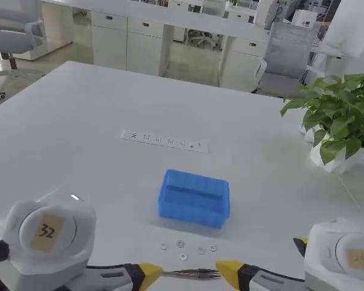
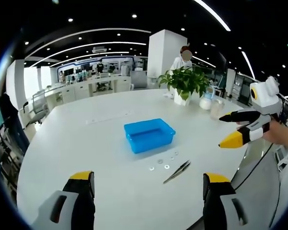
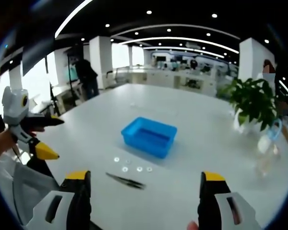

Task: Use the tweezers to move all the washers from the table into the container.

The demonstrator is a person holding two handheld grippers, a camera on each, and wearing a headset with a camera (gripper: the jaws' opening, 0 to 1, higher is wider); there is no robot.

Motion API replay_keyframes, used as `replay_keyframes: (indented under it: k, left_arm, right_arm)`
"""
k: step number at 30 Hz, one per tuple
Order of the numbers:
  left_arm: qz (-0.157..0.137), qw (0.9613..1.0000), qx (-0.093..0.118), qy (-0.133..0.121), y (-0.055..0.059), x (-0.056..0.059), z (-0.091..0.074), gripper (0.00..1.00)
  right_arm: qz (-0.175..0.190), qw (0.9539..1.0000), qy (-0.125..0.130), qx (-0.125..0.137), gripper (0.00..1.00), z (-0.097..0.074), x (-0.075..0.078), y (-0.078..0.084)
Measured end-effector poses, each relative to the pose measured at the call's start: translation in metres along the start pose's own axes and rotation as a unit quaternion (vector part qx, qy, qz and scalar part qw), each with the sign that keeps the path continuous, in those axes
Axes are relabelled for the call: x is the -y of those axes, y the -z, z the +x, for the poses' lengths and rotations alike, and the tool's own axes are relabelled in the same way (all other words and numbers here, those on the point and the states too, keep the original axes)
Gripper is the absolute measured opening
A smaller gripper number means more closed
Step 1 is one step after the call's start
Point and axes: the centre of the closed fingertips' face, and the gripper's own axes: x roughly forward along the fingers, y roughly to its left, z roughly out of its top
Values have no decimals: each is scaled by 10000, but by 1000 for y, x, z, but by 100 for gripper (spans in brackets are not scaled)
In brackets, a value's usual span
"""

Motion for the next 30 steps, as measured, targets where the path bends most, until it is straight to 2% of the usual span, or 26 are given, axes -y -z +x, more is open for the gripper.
replay_keyframes:
  k: [4, 7, 14, 19, 23, 24, 26, 28, 30]
  left_arm:
    - [176, 9997, -128, 121, 3, -1, 5, 92]
    - [300, 9991, -173, 244, 3, 0, 9, 85]
    - [451, 9973, -319, 483, 6, 4, 17, 78]
    - [540, 9955, -442, 646, 8, 6, 24, 65]
    - [603, 9935, -475, 841, 6, 9, 31, 51]
    - [641, 9928, -472, 891, 5, 10, 33, 49]
    - [739, 9894, -631, 1081, 9, 14, 38, 44]
    - [947, 9861, -680, 1184, 11, 15, 43, 36]
    - [1179, 9813, -769, 1316, 14, 18, 49, 34]
  right_arm:
    - [5, 10000, -1, -34, 92, 1, 1, 3]
    - [23, 10000, 13, -73, 92, 2, 3, 5]
    - [-5, 9999, 23, -145, 91, 4, 5, 6]
    - [-9, 9999, 10, -166, 85, 7, 4, 7]
    - [6, 9997, -28, -236, 80, 8, 0, 12]
    - [7, 9996, -46, -276, 79, 8, -2, 15]
    - [-8, 9994, -91, -347, 78, 9, -4, 19]
    - [-9, 9991, -123, -410, 75, 10, -5, 22]
    - [-13, 9988, -143, -465, 74, 11, -6, 24]
